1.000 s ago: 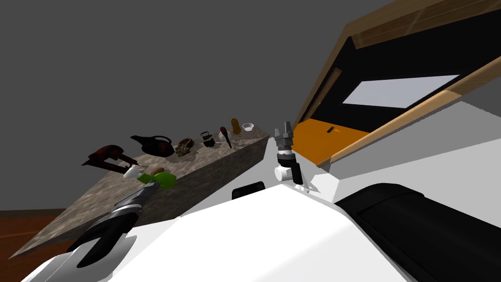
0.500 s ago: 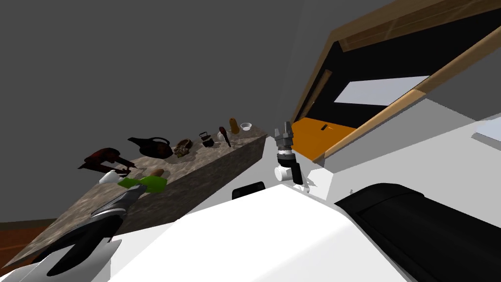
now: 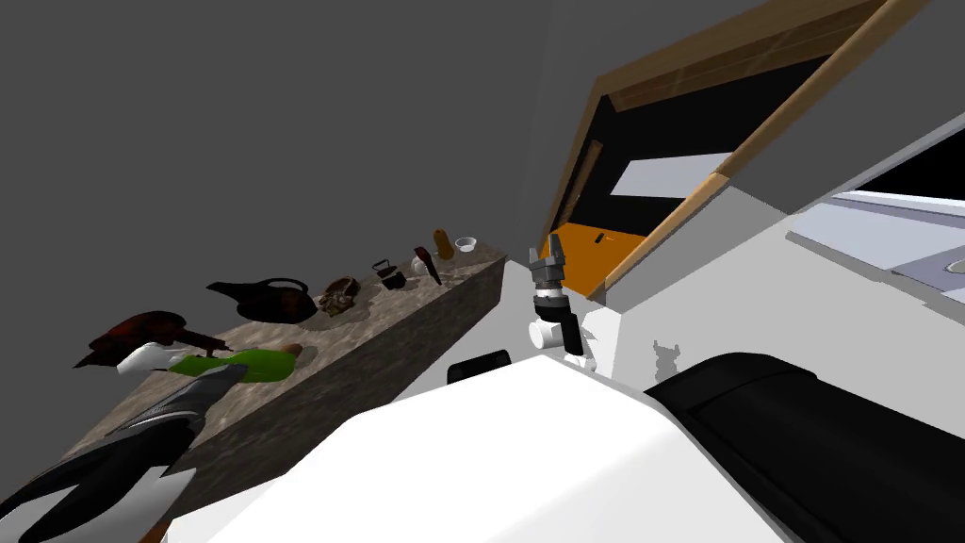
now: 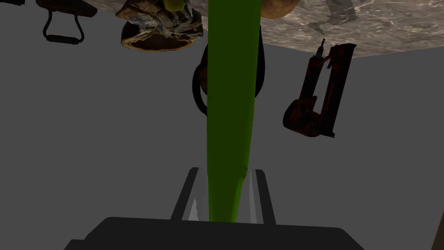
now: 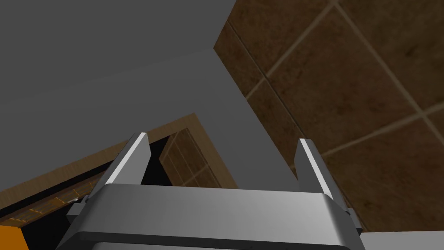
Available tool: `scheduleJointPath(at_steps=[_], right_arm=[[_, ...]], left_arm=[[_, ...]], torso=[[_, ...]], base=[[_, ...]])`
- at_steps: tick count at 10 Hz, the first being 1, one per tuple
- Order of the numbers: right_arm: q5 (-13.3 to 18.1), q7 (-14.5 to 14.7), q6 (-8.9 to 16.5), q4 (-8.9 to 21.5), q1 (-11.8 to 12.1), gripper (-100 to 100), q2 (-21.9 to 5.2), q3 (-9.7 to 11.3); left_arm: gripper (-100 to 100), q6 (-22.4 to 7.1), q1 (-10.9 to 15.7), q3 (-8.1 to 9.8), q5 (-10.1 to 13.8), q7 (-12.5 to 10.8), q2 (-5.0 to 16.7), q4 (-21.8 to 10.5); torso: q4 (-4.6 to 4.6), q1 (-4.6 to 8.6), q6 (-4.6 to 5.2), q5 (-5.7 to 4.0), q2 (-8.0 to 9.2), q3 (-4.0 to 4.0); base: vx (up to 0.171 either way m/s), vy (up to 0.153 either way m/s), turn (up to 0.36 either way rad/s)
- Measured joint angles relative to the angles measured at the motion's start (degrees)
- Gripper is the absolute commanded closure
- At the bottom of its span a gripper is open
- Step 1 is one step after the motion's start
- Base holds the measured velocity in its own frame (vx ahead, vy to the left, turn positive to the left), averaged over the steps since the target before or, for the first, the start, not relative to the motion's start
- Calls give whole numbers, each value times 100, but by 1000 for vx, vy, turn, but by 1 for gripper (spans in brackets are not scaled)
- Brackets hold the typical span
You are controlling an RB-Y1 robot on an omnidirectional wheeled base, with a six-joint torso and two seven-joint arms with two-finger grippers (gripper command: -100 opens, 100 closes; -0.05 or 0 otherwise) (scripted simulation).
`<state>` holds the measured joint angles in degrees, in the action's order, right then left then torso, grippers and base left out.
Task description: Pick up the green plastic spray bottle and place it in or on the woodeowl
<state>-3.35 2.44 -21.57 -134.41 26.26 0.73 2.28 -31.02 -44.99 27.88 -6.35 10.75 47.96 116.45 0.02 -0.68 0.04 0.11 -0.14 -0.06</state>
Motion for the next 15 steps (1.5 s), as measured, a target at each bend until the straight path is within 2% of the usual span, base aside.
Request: scheduleJointPath(at_steps=[5, 8, 11, 15], right_arm=[[0, 0, 0, 0, 1, 0, 0, -1], [0, 0, 0, 0, 1, 0, -1, -1], [0, 0, 0, 0, 1, 0, -1, -1], [0, 0, 0, 0, 1, 0, -1, -1]], left_arm=[[100, -669, -196, 387, 241, -220, 354, -72], [100, -1000, -313, 572, 308, -342, 554, -170], [100, -1262, -401, 693, 279, -445, 688, -269], [100, -1520, -420, 744, 173, -548, 852, -475]], torso=[[-6, 2, 9, -1, -25, -15], [-10, 9, 18, -4, -40, -24], [-13, 10, 20, -5, -42, -26], [-17, 32, 30, -11, -56, -35]], base=[[7, 166, -379], [3, 158, -405], [-16, 162, -377], [-11, 136, -340]])
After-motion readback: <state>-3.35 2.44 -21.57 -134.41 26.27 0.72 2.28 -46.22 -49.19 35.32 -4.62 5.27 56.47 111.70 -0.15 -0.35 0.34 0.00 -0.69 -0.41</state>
